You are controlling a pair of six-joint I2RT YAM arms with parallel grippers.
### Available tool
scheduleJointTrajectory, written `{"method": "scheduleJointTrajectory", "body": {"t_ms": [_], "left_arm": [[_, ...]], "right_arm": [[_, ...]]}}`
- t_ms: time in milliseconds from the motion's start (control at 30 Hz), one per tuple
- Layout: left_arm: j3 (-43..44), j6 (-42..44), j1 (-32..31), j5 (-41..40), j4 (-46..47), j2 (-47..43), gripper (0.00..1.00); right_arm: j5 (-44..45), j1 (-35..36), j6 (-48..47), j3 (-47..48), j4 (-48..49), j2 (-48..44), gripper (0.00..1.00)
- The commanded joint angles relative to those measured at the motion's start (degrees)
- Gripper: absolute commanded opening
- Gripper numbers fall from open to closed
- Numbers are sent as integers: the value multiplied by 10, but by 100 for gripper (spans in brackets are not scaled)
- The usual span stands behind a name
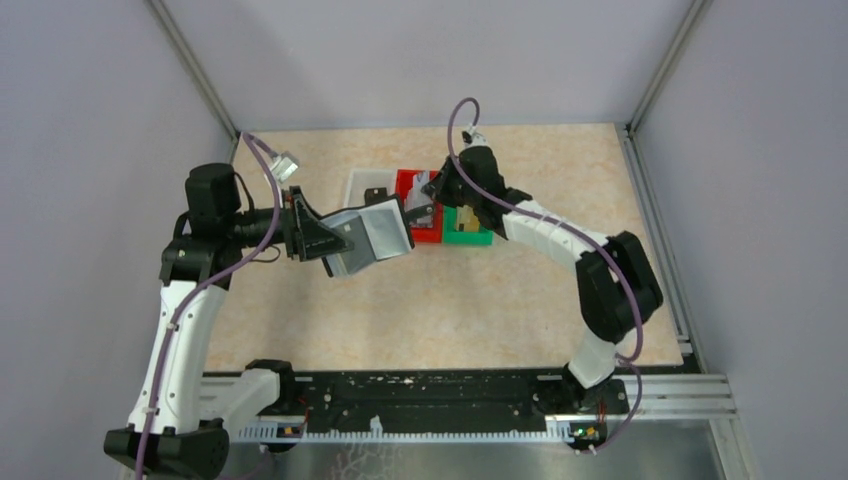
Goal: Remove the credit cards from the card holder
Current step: Place the credit card in the storage box.
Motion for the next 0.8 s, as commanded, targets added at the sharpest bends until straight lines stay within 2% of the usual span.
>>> {"method": "scheduleJointTrajectory", "body": {"t_ms": [0, 333, 767], "left_arm": [[22, -1, 1, 16, 5, -7, 0], [28, -3, 1, 26, 2, -13, 0], [35, 4, 1, 41, -6, -11, 0]], "right_arm": [[65, 18, -18, 73, -3, 49, 0], [95, 30, -20, 147, -14, 162, 0], [135, 33, -12, 170, -6, 203, 0]]}}
